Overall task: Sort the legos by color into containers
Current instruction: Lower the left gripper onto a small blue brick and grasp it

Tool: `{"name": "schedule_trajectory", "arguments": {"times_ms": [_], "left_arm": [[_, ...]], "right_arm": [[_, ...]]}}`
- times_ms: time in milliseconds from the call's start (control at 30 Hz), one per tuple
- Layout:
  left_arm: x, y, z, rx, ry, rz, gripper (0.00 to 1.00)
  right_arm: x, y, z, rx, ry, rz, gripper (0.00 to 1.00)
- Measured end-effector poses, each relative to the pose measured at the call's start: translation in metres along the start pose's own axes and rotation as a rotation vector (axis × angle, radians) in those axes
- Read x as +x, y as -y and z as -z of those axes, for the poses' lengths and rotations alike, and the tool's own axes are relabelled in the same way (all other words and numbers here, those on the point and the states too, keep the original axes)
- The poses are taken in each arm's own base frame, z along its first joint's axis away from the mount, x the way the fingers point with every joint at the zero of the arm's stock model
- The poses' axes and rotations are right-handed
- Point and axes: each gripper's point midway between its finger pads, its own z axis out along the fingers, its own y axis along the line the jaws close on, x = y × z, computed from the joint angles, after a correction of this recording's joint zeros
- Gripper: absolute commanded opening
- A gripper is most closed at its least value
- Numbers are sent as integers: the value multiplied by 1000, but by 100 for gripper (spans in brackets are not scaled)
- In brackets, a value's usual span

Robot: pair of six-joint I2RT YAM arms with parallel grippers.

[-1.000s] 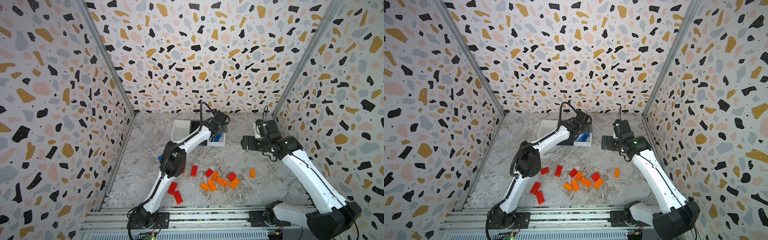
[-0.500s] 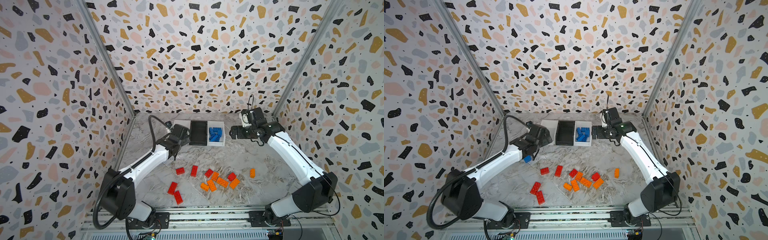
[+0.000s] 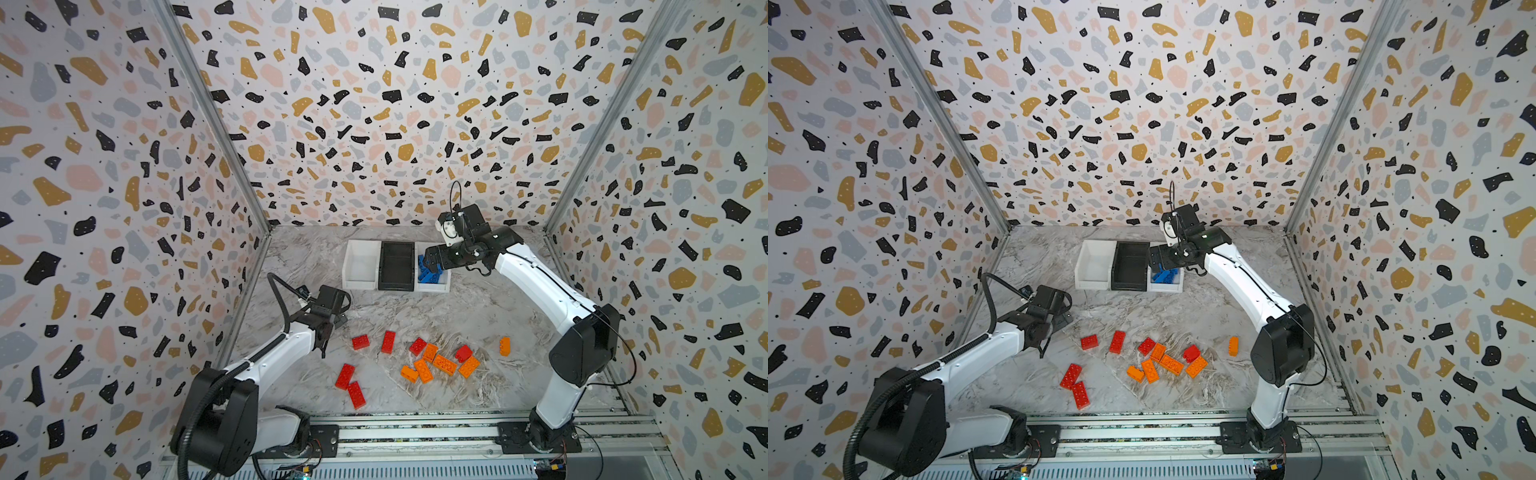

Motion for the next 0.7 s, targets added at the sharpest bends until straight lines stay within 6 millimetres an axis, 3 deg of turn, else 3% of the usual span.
{"name": "schedule_trajectory", "arguments": {"times_ms": [233,500,700], "left_arm": [[9,-4,-24,-46,-62,-52,88],[-7,2,-40,-47,-75,-76,87],[-1,5,-53,-39,-113,-94,73]], "right_arm": [[-5,-1,-1,-3,1,0,99],[-5,0,-3,1,-4,-10,99],[-5,1,-5,11,-11,-33,99]]}}
